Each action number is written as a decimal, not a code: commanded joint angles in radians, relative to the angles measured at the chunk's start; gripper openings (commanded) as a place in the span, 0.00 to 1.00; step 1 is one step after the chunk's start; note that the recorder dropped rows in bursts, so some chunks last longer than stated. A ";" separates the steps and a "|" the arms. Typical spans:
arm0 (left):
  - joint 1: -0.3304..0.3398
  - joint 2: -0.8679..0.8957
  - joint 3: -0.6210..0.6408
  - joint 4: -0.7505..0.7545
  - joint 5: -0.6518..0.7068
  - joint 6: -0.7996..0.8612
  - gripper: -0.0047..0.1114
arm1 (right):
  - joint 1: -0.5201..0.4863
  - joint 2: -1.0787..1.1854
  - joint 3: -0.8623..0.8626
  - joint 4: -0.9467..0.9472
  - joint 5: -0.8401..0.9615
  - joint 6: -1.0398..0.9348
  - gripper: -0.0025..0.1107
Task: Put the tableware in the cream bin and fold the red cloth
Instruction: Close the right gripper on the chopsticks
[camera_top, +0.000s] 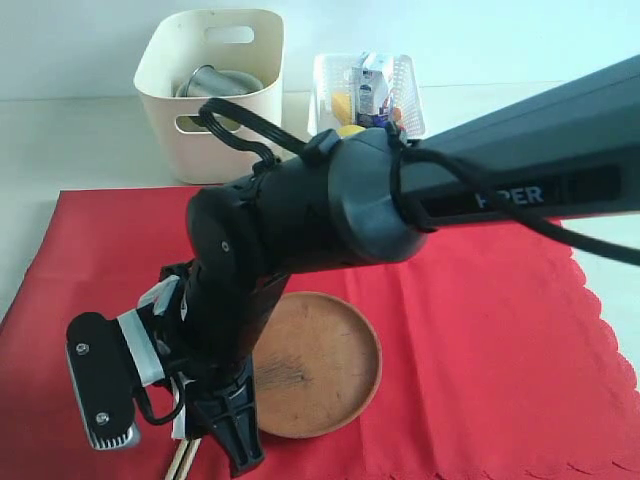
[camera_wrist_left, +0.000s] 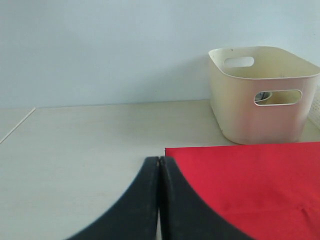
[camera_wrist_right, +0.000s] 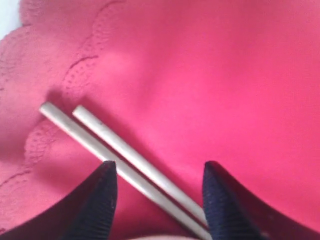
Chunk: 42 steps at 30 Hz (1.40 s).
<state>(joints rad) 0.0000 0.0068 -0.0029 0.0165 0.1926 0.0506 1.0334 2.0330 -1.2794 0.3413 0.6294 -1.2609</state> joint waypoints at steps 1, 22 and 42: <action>0.000 -0.007 0.003 -0.005 0.000 -0.001 0.05 | 0.002 -0.008 -0.008 -0.030 0.028 0.009 0.49; 0.000 -0.007 0.003 -0.005 0.000 -0.001 0.05 | 0.002 0.112 -0.136 -0.159 0.131 0.103 0.43; 0.000 -0.007 0.003 -0.005 0.000 -0.001 0.05 | 0.002 0.144 -0.136 -0.222 -0.041 -0.099 0.02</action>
<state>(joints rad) 0.0000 0.0068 -0.0029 0.0165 0.1926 0.0506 1.0340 2.1646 -1.4181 0.1684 0.6458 -1.3274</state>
